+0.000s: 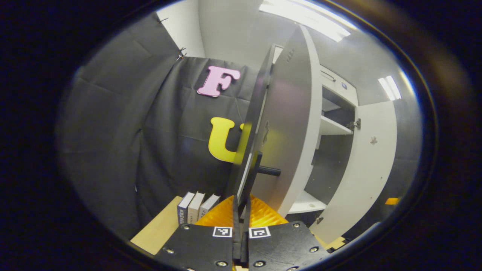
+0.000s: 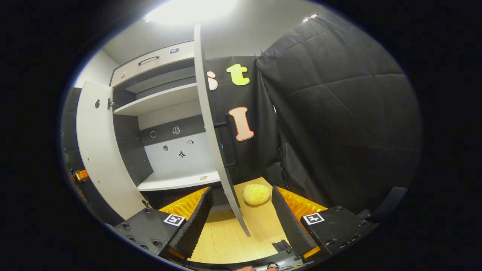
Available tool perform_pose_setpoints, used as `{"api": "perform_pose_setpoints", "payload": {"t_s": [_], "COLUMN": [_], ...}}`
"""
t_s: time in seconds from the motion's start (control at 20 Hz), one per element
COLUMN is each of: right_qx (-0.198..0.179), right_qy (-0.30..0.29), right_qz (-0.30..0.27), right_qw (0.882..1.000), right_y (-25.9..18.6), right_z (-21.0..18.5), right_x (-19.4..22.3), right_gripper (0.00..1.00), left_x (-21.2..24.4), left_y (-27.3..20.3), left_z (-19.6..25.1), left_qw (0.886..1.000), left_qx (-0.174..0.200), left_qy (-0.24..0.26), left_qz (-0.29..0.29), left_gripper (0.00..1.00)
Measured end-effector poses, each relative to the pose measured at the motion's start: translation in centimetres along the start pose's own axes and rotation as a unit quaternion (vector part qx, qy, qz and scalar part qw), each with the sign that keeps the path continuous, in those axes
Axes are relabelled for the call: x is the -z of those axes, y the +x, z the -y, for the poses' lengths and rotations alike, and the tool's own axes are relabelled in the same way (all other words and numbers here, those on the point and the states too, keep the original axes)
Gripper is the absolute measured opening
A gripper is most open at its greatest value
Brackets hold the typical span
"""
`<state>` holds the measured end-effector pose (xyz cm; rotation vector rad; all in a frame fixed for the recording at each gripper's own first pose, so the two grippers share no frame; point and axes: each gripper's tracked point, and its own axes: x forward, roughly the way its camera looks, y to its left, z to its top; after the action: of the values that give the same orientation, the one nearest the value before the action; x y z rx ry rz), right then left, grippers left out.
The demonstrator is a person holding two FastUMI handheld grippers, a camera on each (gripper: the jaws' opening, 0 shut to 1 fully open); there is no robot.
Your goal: Open the right door of the double-door shoe cabinet with the right hand, and open the left door with the left hand.
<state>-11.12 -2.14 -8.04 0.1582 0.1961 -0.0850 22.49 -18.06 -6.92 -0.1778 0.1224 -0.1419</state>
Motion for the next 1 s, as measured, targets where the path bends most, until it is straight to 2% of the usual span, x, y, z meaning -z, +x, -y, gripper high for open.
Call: {"api": "perform_pose_setpoints", "payload": {"t_s": [0.15,0.25,0.35,0.75,0.85,1.0], "right_qx": [-0.004,-0.004,-0.011,-0.064,-0.074,-0.094], "right_qy": [-0.019,-0.036,-0.046,-0.038,-0.037,-0.033], "right_qz": [0.011,0.019,0.017,0.025,0.024,0.025], "right_qw": [1.0,0.999,0.999,0.997,0.996,0.995], "right_y": [-0.6,-0.5,0.0,2.0,2.2,2.5], "right_z": [-0.4,0.2,0.5,0.0,-0.4,-1.8], "right_x": [-1.5,-2.5,-2.9,-6.0,-6.5,-6.8], "right_gripper": [0.98,0.98,0.98,0.98,0.98,0.98], "left_x": [1.7,1.7,0.6,-4.8,-5.5,-5.1], "left_y": [-0.6,-3.0,-4.9,-11.8,-12.8,-13.8], "left_z": [-0.3,-2.0,-2.4,0.7,2.1,4.4], "left_qw": [1.0,0.999,0.997,0.993,0.991,0.988], "left_qx": [-0.005,-0.033,-0.055,-0.097,-0.102,-0.107], "left_qy": [0.02,0.029,0.044,0.073,0.085,0.111], "left_qz": [-0.017,-0.019,-0.016,0.002,0.008,0.018], "left_gripper": [0.0,0.01,0.01,0.0,0.04,0.59]}}
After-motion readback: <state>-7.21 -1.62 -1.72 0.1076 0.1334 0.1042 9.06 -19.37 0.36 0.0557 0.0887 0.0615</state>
